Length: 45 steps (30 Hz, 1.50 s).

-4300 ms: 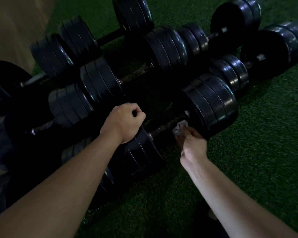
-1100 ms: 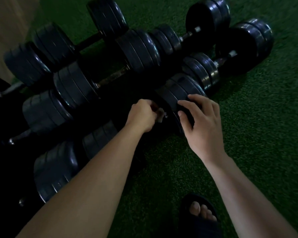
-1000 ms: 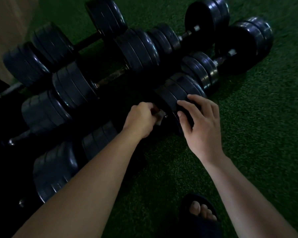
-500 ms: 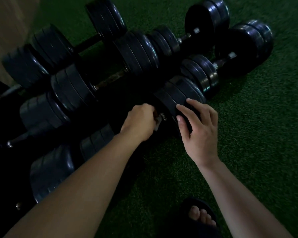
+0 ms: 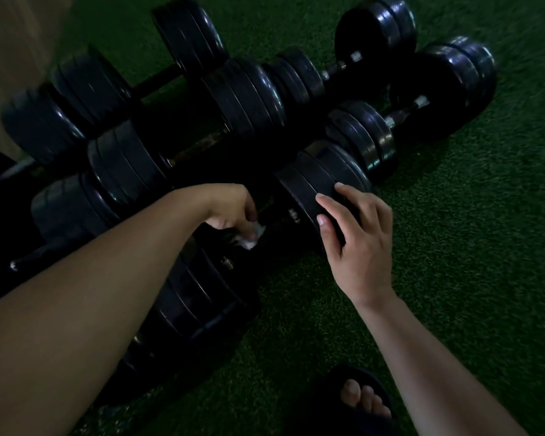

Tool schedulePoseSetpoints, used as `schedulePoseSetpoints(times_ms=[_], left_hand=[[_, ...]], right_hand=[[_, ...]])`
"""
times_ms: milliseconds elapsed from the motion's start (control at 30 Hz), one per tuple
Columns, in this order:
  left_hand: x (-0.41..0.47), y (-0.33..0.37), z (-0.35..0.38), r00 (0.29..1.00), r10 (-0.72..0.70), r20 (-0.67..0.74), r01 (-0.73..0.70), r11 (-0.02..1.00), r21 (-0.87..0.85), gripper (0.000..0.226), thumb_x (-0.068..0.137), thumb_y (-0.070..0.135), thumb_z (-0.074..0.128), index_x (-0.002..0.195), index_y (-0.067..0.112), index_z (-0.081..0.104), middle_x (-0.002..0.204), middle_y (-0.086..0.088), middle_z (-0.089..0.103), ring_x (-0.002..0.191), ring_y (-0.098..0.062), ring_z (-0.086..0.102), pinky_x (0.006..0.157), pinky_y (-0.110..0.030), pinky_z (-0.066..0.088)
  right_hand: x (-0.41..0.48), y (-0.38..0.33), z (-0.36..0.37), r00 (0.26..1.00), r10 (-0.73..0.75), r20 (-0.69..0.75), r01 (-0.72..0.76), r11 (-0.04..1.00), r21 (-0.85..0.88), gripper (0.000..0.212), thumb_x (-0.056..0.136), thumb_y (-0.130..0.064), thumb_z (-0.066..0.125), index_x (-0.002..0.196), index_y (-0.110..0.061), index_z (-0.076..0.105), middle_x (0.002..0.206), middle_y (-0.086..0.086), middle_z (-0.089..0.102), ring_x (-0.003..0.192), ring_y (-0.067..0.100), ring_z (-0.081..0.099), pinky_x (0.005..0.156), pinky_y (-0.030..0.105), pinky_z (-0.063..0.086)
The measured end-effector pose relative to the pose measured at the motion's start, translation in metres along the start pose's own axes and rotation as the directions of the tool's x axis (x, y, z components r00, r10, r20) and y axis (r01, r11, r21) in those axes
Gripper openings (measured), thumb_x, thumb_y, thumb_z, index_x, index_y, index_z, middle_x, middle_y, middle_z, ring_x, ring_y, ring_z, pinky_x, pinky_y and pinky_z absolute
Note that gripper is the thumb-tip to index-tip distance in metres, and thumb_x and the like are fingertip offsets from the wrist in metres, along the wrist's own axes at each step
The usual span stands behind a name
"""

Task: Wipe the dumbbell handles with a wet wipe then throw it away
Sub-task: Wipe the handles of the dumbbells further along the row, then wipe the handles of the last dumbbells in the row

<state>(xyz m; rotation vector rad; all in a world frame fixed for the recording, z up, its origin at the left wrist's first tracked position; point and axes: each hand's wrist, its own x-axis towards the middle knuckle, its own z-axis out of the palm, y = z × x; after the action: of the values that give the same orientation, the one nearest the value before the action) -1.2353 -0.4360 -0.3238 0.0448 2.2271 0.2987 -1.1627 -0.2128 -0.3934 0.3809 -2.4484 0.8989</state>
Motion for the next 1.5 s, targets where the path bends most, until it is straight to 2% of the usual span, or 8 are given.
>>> schedulePoseSetpoints(times_ms=[167, 333, 467, 633, 1000, 1267, 1400, 1500], left_hand=[[-0.004, -0.004, 0.002, 0.993, -0.018, 0.118, -0.010, 0.971, 0.238, 0.020, 0.073, 0.030, 0.082, 0.082, 0.014, 0.077, 0.063, 0.008, 0.065, 0.061, -0.010, 0.058, 0.055, -0.025, 0.044], [-0.008, -0.007, 0.007, 0.998, 0.007, 0.063, -0.028, 0.938, 0.345, 0.025, 0.072, 0.032, 0.074, 0.061, 0.016, 0.059, 0.049, 0.004, 0.048, 0.053, -0.020, 0.043, 0.051, -0.034, 0.037], [-0.031, -0.005, -0.002, 0.997, 0.067, -0.047, -0.059, 0.986, 0.158, 0.027, 0.089, 0.049, 0.062, 0.080, 0.026, 0.072, 0.067, 0.010, 0.071, 0.062, -0.005, 0.064, 0.057, -0.025, 0.049], [-0.056, 0.000, -0.018, 0.961, 0.146, -0.237, -0.183, 0.972, -0.145, 0.009, 0.087, 0.040, 0.068, 0.095, 0.036, 0.071, 0.088, 0.017, 0.073, 0.080, 0.005, 0.066, 0.074, -0.021, 0.049], [-0.037, 0.049, -0.052, 0.745, 0.066, -0.664, -0.517, 0.685, -0.513, 0.014, 0.088, 0.014, 0.072, 0.103, 0.012, 0.072, 0.093, -0.007, 0.076, 0.083, -0.016, 0.072, 0.074, -0.026, 0.057], [0.018, 0.084, -0.097, 0.696, 0.001, -0.718, -0.551, 0.642, -0.533, 0.010, 0.088, 0.014, 0.072, 0.098, 0.016, 0.071, 0.092, -0.006, 0.075, 0.077, -0.012, 0.069, 0.075, -0.037, 0.059], [0.052, 0.090, -0.128, 0.660, 0.003, -0.751, -0.513, 0.733, -0.447, 0.012, 0.084, 0.021, 0.073, 0.095, 0.018, 0.072, 0.088, -0.002, 0.075, 0.082, -0.021, 0.071, 0.079, -0.045, 0.058], [0.078, 0.099, -0.150, 0.636, 0.031, -0.771, -0.443, 0.833, -0.332, 0.017, 0.083, 0.025, 0.072, 0.099, 0.017, 0.073, 0.089, 0.001, 0.073, 0.085, -0.018, 0.069, 0.079, -0.038, 0.055]], right_hand=[[0.001, -0.001, -0.001, 1.000, -0.003, -0.005, 0.003, 1.000, 0.000, 0.026, 0.098, -0.027, 0.062, 0.121, -0.019, 0.069, 0.132, 0.007, 0.059, 0.119, 0.023, 0.046, 0.100, 0.036, 0.045], [0.003, -0.003, -0.005, 1.000, 0.009, 0.020, -0.008, 1.000, -0.001, 0.025, 0.098, -0.028, 0.061, 0.121, -0.020, 0.069, 0.132, 0.006, 0.059, 0.118, 0.024, 0.048, 0.101, 0.036, 0.045], [0.008, -0.005, -0.011, 0.998, 0.022, 0.055, -0.022, 1.000, -0.003, 0.025, 0.096, -0.029, 0.063, 0.118, -0.020, 0.070, 0.129, 0.004, 0.060, 0.117, 0.022, 0.048, 0.098, 0.038, 0.046], [0.020, -0.010, -0.018, 0.994, 0.066, 0.084, -0.066, 0.998, -0.005, 0.022, 0.093, -0.027, 0.061, 0.112, -0.020, 0.071, 0.120, 0.002, 0.061, 0.112, 0.022, 0.054, 0.097, 0.033, 0.043], [0.067, -0.002, -0.023, 0.985, 0.154, 0.077, -0.161, 0.982, 0.094, 0.019, 0.093, -0.026, 0.056, 0.104, -0.019, 0.069, 0.106, -0.001, 0.062, 0.099, 0.017, 0.051, 0.083, 0.037, 0.050], [0.129, 0.030, -0.019, 0.974, 0.222, 0.039, -0.225, 0.967, 0.119, 0.016, 0.093, -0.025, 0.059, 0.105, -0.020, 0.068, 0.105, -0.006, 0.058, 0.097, 0.004, 0.038, 0.087, 0.031, 0.047], [0.163, 0.055, -0.012, 0.975, 0.219, 0.017, -0.220, 0.971, 0.092, 0.015, 0.092, -0.027, 0.059, 0.103, -0.022, 0.069, 0.104, -0.006, 0.058, 0.096, 0.012, 0.046, 0.087, 0.025, 0.041], [0.192, 0.076, -0.006, 0.977, 0.204, 0.054, -0.206, 0.978, 0.035, 0.017, 0.094, -0.029, 0.057, 0.104, -0.022, 0.068, 0.107, -0.003, 0.060, 0.100, 0.019, 0.051, 0.087, 0.028, 0.043]])
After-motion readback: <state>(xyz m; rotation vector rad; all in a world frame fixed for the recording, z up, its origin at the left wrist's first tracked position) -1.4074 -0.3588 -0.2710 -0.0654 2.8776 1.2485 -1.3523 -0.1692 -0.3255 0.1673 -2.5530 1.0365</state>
